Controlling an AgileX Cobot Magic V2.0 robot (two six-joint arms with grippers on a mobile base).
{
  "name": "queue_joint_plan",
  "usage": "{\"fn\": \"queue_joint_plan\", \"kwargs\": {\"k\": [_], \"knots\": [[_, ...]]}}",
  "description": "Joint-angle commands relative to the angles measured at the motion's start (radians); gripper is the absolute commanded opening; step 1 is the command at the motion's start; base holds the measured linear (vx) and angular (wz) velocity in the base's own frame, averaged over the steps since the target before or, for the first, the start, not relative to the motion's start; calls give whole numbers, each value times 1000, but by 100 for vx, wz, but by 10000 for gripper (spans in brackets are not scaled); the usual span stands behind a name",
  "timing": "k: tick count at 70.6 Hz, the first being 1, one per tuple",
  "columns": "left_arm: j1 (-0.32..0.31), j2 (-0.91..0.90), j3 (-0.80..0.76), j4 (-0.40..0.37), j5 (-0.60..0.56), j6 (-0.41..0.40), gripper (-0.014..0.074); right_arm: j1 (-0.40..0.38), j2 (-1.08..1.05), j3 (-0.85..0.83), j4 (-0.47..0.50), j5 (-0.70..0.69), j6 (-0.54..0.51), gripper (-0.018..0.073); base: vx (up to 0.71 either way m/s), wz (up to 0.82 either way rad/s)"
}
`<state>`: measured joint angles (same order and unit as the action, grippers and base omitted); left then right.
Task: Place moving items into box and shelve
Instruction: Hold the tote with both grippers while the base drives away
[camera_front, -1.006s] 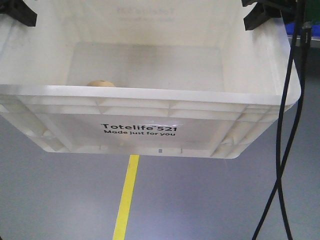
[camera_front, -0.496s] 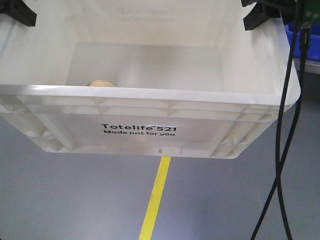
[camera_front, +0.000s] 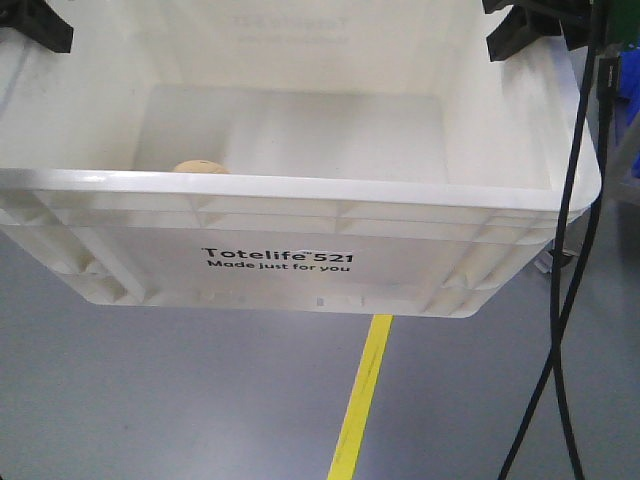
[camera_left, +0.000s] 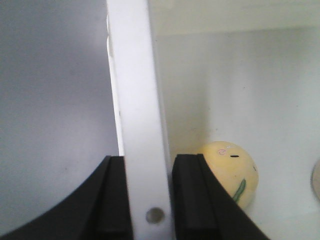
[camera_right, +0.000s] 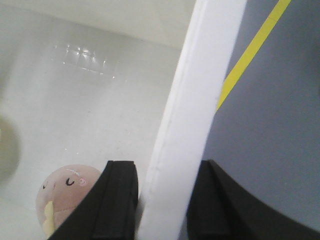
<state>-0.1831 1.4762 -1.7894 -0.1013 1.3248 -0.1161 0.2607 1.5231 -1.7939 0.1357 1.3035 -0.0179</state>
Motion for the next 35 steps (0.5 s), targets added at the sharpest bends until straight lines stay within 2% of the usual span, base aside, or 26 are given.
{"fn": "queue_joint_plan", "kwargs": {"k": [1,35], "knots": [[-4,-51,-44,-17,-80,1,-17,2,-54,-46,31,-20,-34,-12,54,7],[-4,-51,-44,-19,-80,1,-17,2,-54,-46,31,-20,-34,-12,54,3]]}}
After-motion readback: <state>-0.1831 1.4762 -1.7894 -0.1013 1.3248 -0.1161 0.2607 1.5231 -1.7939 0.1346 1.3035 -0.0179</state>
